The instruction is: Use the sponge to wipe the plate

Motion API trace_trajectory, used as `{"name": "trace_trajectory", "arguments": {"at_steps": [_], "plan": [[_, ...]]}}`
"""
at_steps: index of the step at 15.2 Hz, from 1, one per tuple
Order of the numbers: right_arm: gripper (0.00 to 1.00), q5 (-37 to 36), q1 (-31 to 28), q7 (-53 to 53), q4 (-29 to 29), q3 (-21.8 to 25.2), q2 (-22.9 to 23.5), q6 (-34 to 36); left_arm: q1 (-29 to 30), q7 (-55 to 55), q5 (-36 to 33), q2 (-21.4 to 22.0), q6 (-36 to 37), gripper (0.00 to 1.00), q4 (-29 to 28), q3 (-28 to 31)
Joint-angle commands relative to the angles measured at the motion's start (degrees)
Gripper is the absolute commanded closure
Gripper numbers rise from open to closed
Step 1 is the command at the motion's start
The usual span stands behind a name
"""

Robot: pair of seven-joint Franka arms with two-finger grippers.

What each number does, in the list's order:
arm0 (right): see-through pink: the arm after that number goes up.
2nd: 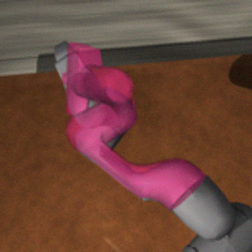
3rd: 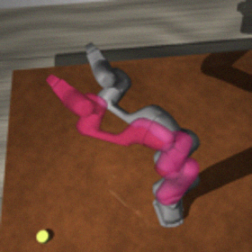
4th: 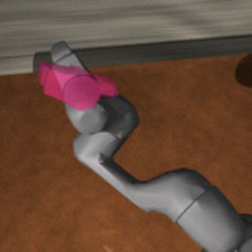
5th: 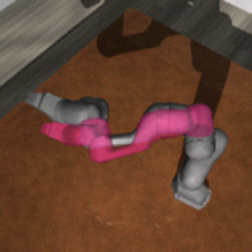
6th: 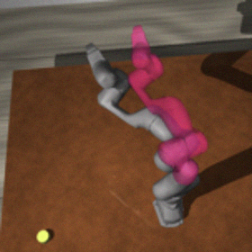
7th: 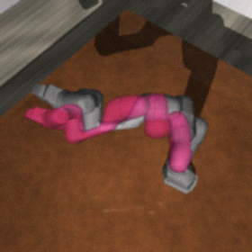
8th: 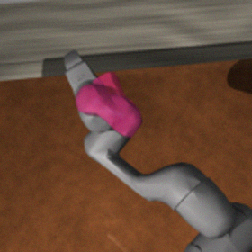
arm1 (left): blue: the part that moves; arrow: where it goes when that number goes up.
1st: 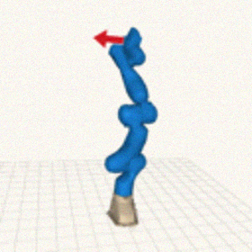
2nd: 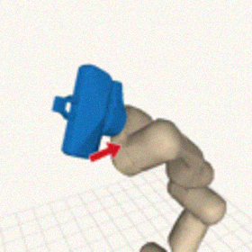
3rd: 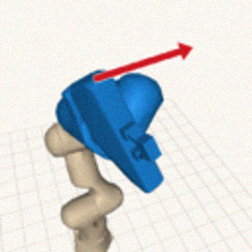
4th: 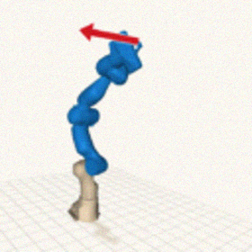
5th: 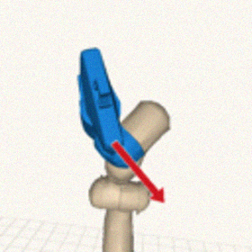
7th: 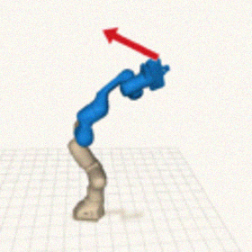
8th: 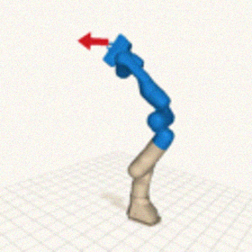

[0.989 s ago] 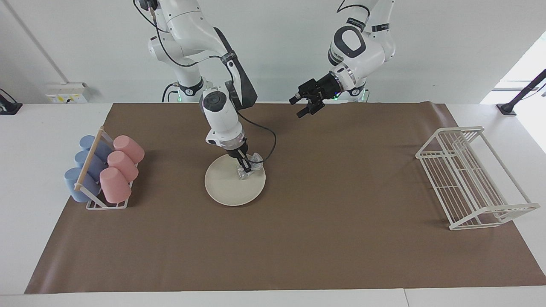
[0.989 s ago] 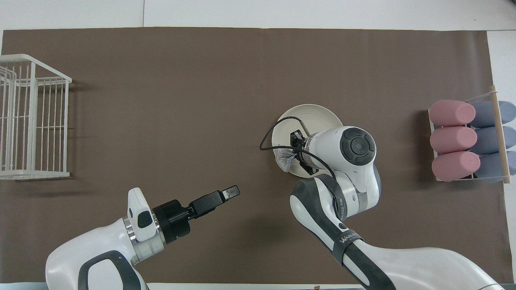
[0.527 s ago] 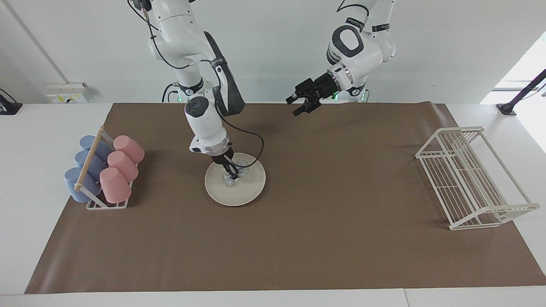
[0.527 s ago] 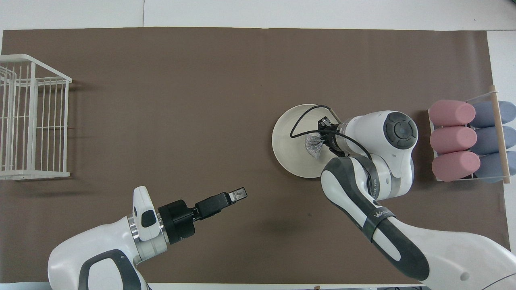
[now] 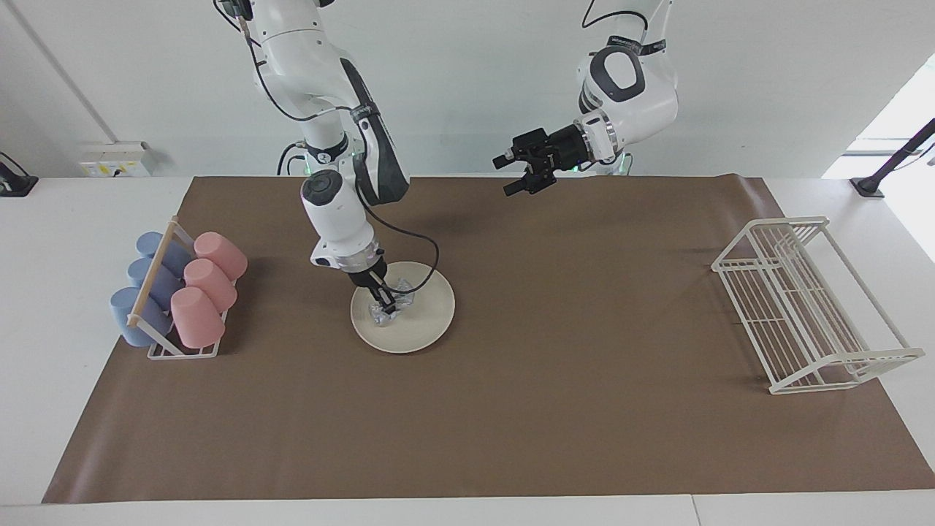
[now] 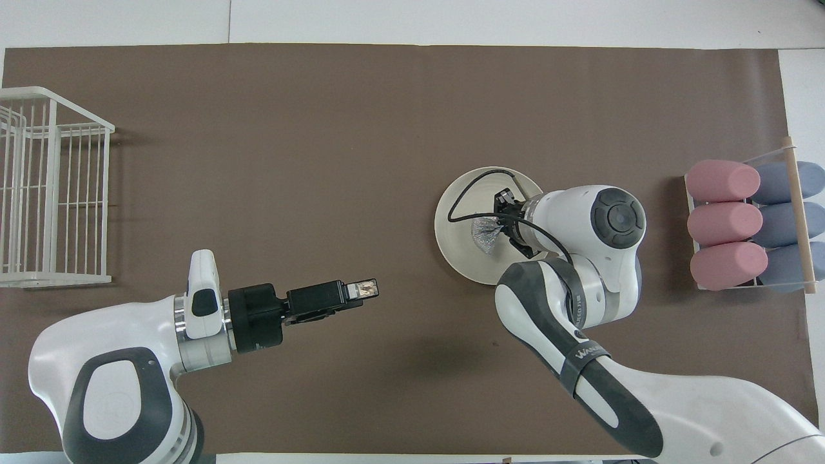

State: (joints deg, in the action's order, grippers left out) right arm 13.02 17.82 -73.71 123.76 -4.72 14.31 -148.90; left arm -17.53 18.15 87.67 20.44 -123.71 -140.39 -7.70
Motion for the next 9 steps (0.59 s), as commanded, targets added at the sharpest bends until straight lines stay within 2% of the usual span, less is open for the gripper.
{"name": "trace_trajectory", "arguments": {"at_steps": [1, 2, 5, 9], "plan": [[0.91, 1.31, 2.92, -5.73, 0.87, -0.38, 3.01, -2.8, 6.61, -3.81, -10.64, -3.65, 10.39, 0.0, 5.64, -0.3], [0.91, 1.31, 3.36, -6.79, 0.87, -0.38, 3.01, -2.88, 7.85, -4.34, -13.46, -4.35, 13.03, 0.0, 6.43, -0.22], [0.91, 1.31, 2.67, -2.78, 0.87, -0.29, 3.1, -3.06, 8.04, -4.43, -19.27, -4.44, 13.41, 0.0, 6.53, -0.3], [0.9, 1.39, -3.31, 8.47, 0.87, -0.2, 3.54, -2.89, 8.21, -4.61, -23.94, -4.27, 13.32, 0.0, 6.09, -0.3]]}}
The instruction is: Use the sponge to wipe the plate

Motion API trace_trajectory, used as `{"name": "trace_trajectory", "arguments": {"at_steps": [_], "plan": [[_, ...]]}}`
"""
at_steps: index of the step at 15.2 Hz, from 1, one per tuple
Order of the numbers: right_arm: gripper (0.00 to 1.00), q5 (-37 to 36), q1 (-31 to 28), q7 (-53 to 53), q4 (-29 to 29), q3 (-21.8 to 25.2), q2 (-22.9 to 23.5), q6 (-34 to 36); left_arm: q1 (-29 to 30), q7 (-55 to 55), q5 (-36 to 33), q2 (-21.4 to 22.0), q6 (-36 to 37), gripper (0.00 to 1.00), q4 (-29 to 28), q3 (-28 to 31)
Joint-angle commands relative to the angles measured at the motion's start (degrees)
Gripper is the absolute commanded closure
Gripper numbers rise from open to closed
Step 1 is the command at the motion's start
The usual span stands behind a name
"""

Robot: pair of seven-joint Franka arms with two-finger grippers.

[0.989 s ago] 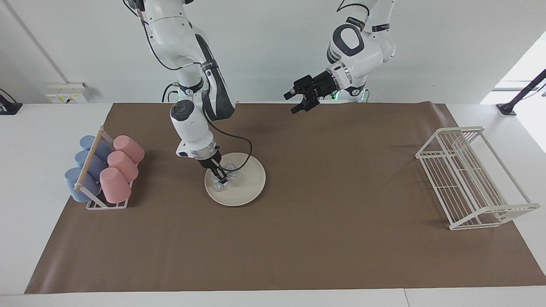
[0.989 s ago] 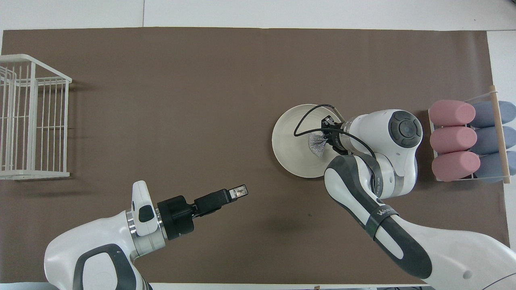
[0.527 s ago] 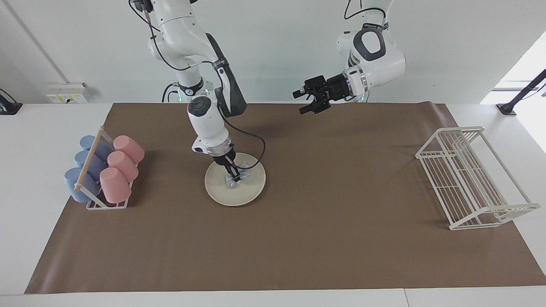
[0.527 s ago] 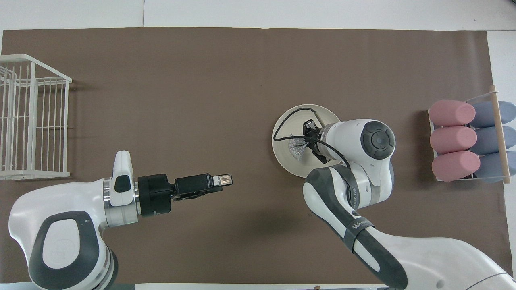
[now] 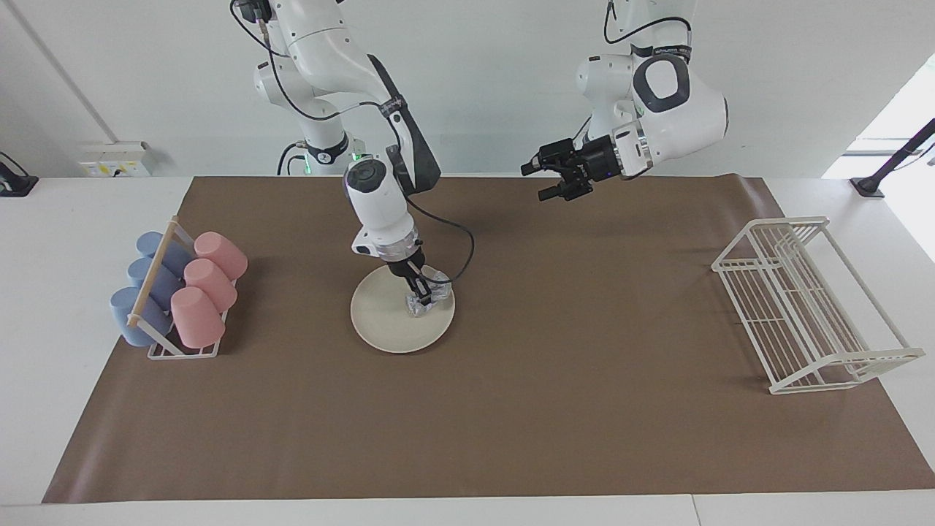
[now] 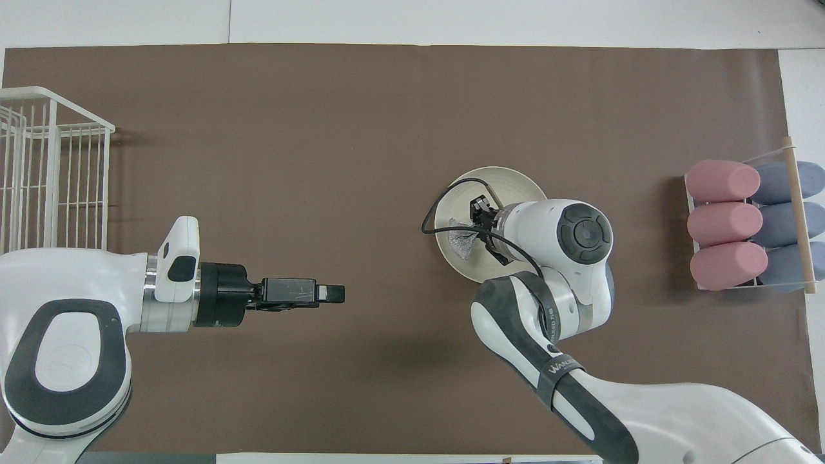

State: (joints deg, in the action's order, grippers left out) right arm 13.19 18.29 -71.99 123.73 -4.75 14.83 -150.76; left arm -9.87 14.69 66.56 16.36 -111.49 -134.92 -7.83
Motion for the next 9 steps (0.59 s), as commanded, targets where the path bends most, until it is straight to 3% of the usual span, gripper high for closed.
{"name": "trace_trajectory", "arguments": {"at_steps": [1, 6, 9], "plan": [[0.89, 1.22, -4.57, 7.73, 0.9, -0.17, 3.01, -1.03, 0.55, -1.5, -3.62, -0.19, 1.1, 0.0, 0.63, -0.08], [0.88, 1.22, -3.53, 4.68, 0.9, -0.34, 2.92, -1.03, 0.81, -4.22, -7.85, -0.19, 0.57, 0.0, 0.98, -0.25], [0.88, 1.14, 0.51, -2.52, 0.9, -0.34, 3.1, -1.29, 0.9, -5.11, -10.04, 0.16, 0.57, 0.0, 1.07, -0.43]]}}
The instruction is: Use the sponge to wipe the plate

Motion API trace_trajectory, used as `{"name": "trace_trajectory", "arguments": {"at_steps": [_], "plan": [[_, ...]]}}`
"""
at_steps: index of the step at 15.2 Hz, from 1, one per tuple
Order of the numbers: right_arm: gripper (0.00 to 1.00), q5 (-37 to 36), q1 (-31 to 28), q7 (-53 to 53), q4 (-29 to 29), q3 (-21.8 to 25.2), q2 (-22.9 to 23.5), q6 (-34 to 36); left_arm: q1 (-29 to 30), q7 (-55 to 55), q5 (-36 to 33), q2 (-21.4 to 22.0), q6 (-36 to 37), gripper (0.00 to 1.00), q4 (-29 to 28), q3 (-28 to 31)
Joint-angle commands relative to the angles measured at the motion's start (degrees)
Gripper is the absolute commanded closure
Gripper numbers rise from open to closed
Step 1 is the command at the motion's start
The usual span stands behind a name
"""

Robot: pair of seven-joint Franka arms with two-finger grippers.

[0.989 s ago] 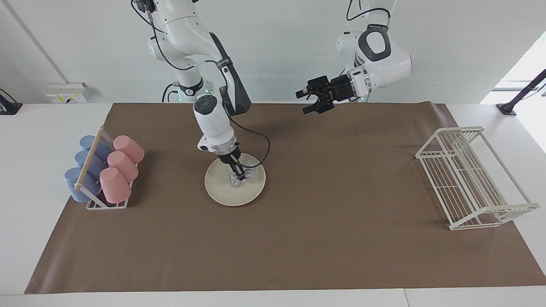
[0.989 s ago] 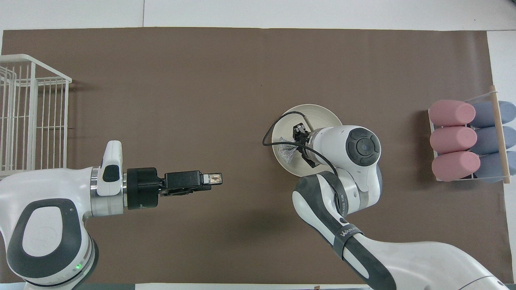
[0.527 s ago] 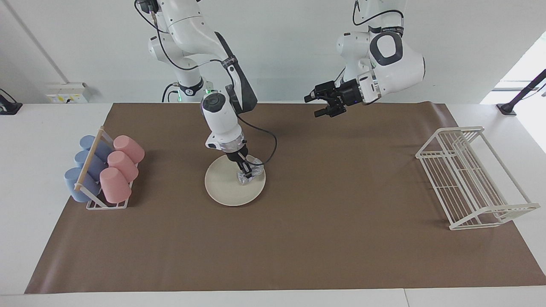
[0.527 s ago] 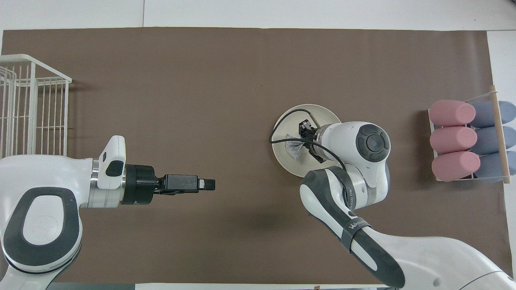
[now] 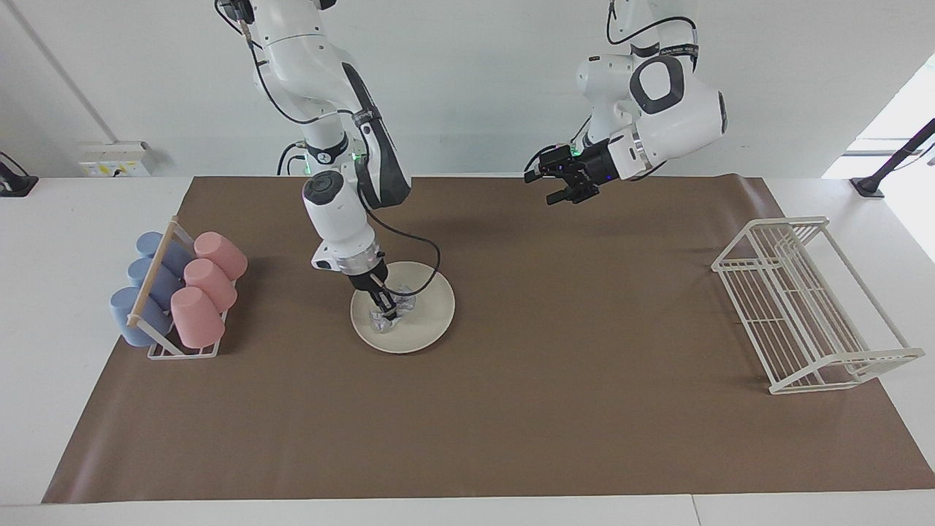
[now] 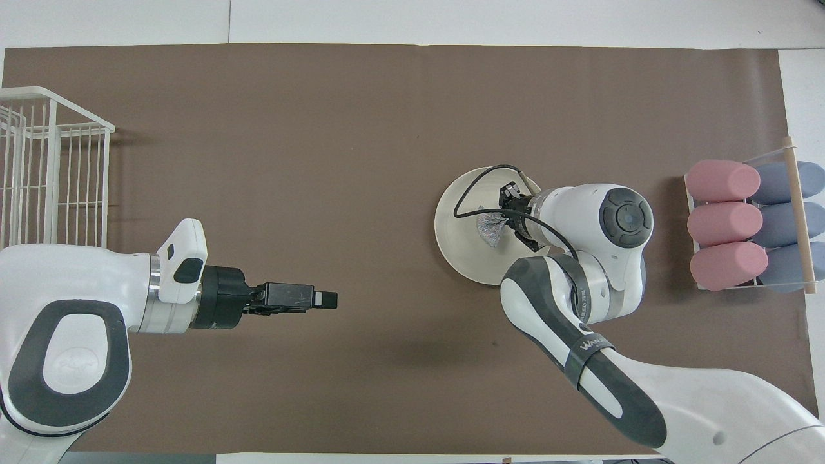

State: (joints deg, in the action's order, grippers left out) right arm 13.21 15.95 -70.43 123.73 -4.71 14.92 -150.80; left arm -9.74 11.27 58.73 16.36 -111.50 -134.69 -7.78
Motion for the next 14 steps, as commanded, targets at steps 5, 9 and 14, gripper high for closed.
{"name": "trace_trajectory", "arguments": {"at_steps": [5, 9, 14], "plan": [[0.88, 1.2, 7.17, -11.57, 0.72, -0.3, 3.09, -2.14, 0.95, -3.54, -3.87, 0.16, -0.02, 0.0, 0.74, -0.39], [0.93, 1.2, 7.25, -11.84, -0.5, -0.3, 2.05, -0.12, 1.21, -6.07, -9.59, -0.01, -0.64, 0.0, 0.83, -0.48], [1.0, 1.2, 6.73, -18.5, -10.77, -0.12, -5.24, 20.32, 1.39, -9.86, -10.92, -0.19, -3.28, 0.0, 0.74, -0.48]]}}
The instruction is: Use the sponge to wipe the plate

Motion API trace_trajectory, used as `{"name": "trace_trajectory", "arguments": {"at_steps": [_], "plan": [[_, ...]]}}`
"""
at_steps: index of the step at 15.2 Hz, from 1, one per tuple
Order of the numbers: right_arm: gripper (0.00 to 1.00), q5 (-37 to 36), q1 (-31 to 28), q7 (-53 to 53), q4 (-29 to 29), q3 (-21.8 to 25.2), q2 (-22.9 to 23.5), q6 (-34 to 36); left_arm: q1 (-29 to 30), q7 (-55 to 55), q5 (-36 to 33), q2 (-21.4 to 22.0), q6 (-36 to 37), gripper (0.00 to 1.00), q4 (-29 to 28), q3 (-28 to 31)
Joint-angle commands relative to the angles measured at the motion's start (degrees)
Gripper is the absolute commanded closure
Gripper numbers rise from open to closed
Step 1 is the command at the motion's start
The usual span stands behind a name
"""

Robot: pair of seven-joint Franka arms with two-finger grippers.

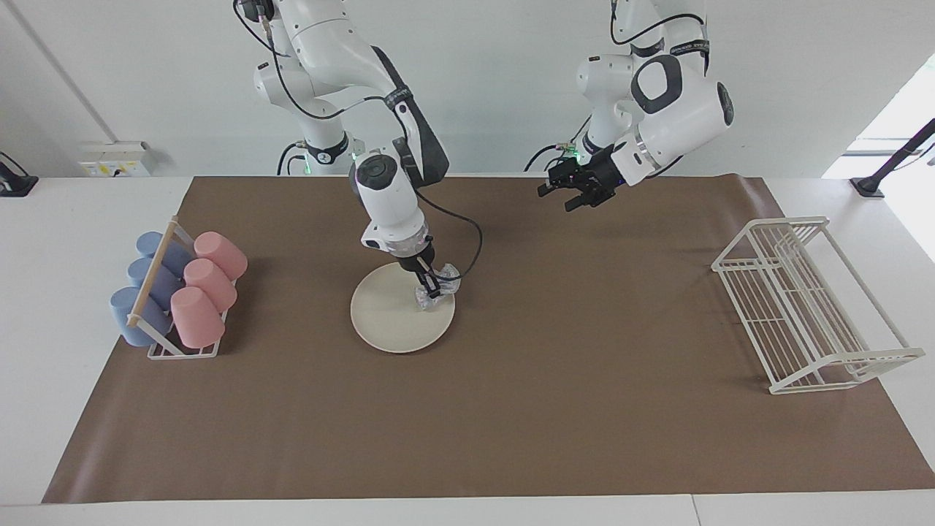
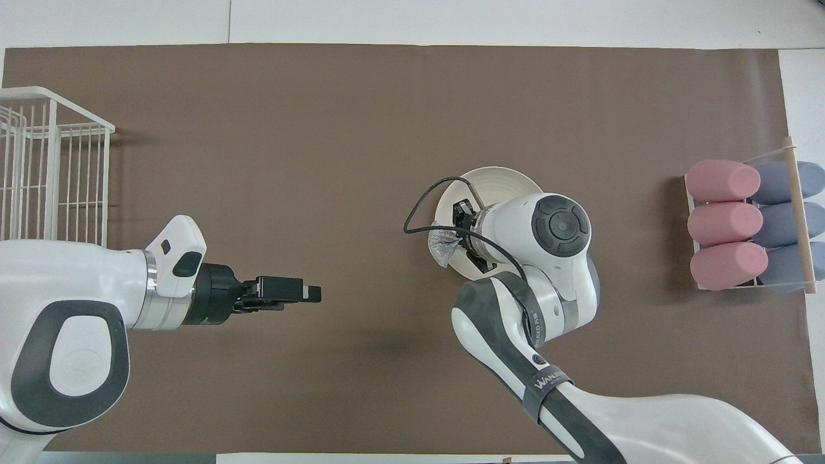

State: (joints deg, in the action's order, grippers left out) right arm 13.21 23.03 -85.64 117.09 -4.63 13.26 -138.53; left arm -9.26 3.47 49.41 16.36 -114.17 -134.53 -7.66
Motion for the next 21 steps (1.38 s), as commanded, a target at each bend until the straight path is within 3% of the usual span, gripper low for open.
{"name": "trace_trajectory", "arguments": {"at_steps": [1, 6, 8, 10, 13, 16, 19, 21], "plan": [[1.0, 1.11, 0.08, -5.31, -6.07, -0.12, -4.55, 11.67, 0.91, -2.15, -1.6, -0.19, -0.61, 0.0, 0.58, -0.61], [1.0, -0.55, 5.43, -18.84, -13.29, -0.47, -7.55, 21.45, 2.57, -2.06, -0.9, 0.07, -0.35, 0.01, 0.23, -0.26], [1.0, -4.32, 9.65, -25.95, -14.08, -0.47, -8.08, 21.81, 5.03, -1.1, 5.82, -0.02, 1.57, 0.08, 0.5, -0.17], [1.0, -6.44, 12.21, -30.36, -14.44, -0.56, -8.08, 21.55, 5.21, 3.45, 11.49, 0.25, 3.77, 0.05, 0.5, -0.17], [1.0, -6.45, 12.48, -31.43, -14.09, -0.65, -8.52, 21.72, 3.9, 7.68, 18.77, 0.6, 4.31, 0.0, 0.15, -0.25], [1.0, -6.45, 12.48, -31.61, -14.09, -0.74, -8.61, 21.9, 3.02, 15.57, 21.07, 0.16, 6.15, 0.0, -0.29, -0.25], [1.0, -6.45, 12.48, -31.61, -14.09, -0.74, -8.61, 21.9, 1.36, 21.75, 23.53, -3.09, 6.51, 0.0, 0.06, -0.34], [1.0, -6.45, 12.39, -31.61, -14.17, -0.74, -8.61, 21.81, 0.74, 22.28, 28.96, -5.01, 4.24, 0.0, 1.28, -0.86]]}}
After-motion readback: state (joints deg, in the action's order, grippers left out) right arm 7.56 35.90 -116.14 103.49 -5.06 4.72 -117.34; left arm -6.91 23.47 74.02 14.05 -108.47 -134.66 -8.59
